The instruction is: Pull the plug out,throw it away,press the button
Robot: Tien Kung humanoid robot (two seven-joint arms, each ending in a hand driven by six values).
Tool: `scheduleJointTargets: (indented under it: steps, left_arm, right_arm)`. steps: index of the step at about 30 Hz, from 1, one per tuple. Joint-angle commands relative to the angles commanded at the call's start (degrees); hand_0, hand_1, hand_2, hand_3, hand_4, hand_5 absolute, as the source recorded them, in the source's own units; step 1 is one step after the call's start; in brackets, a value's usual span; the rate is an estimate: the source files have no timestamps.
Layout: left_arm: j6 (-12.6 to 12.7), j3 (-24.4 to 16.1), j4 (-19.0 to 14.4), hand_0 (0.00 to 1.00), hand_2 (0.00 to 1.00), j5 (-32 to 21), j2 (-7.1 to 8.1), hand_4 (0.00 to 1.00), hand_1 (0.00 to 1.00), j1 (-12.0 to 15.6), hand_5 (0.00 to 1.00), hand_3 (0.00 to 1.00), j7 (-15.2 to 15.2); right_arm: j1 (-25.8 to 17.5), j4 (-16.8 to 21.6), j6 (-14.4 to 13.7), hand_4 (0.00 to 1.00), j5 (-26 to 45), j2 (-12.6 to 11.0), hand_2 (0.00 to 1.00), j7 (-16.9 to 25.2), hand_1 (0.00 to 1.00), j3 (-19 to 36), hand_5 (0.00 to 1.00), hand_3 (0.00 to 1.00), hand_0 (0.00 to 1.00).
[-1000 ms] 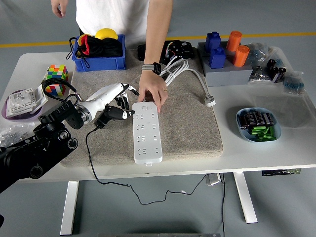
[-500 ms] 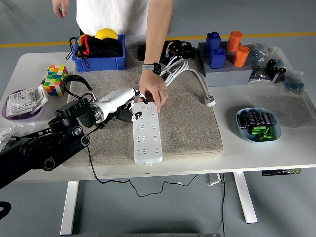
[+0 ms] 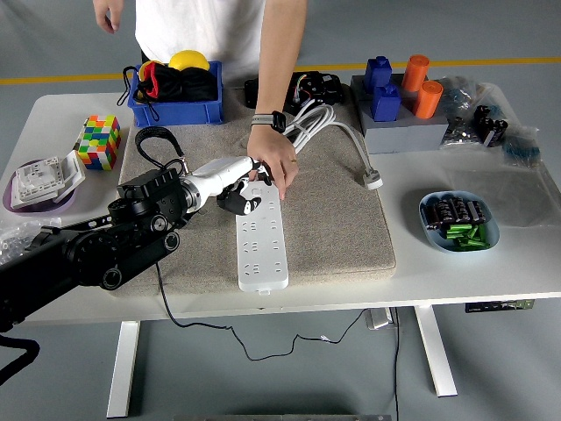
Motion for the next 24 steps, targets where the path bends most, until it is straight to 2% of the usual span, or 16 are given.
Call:
scheduleJointTargets:
  steps: [11,24]
  left_arm:
    - [-1.7,2.2,4.1,0.1,0.034,-0.7,-1.21,0.572,0.002,-2.1,0.033,0.675,2.0]
    - [-3.0,3.8,5.2,0.097,0.029,-1.4,-1.41,0.568,0.002,-2.9,0.043,0.673,3.0]
  right_arm:
    - [0.1,0.1,0.0,0.671,0.2,-0.2,0.655,0.0,0.666,-0.2,0.511,0.62,0.75]
    - [0.1,0.1,0.0,0.671,0.2,-0.2,0.655,0.0,0.666,-0.2,0.511,0.621,0.75]
